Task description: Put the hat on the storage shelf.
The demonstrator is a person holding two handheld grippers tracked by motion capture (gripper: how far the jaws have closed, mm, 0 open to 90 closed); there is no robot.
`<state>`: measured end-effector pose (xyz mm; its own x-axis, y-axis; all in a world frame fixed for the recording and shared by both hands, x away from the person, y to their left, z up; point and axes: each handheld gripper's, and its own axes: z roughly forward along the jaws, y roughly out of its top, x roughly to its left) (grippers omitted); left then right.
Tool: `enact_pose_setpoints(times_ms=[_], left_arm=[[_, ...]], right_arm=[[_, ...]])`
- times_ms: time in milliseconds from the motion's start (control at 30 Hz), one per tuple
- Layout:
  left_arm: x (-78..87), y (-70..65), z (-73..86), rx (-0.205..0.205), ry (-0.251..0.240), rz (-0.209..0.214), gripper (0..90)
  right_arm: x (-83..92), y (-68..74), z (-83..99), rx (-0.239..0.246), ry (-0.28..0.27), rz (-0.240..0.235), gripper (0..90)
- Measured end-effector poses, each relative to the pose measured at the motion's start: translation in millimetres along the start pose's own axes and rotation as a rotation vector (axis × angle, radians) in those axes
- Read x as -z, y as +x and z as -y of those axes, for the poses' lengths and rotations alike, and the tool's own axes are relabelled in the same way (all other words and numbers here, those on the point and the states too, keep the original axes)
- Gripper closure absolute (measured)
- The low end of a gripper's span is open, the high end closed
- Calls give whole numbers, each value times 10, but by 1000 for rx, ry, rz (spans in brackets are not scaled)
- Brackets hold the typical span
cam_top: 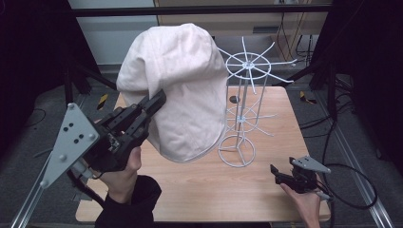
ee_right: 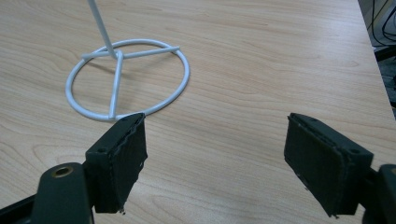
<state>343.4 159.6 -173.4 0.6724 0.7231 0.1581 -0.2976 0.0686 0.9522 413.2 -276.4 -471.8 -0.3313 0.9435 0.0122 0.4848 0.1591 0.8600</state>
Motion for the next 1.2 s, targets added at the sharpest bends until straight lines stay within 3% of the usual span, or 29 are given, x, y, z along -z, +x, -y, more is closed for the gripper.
enact_pose_setpoints(times_ms=[333,567,667,867,1200], left_arm=[[-247,-83,-14,-19,0,52,886],[-376,-56,38,-12,35,60,887],[-440,-28,96,-1,54,65,886],[-535,85,249,68,91,88,886],[-502,170,371,85,144,80,883]], right_arm=[[3,-6,-2,-1,-3,0,211],[4,-7,-3,-3,-3,-2,211],[5,-3,-4,-5,-2,-2,212],[4,-9,-2,0,-3,-1,212],[2,-5,1,1,0,0,212]])
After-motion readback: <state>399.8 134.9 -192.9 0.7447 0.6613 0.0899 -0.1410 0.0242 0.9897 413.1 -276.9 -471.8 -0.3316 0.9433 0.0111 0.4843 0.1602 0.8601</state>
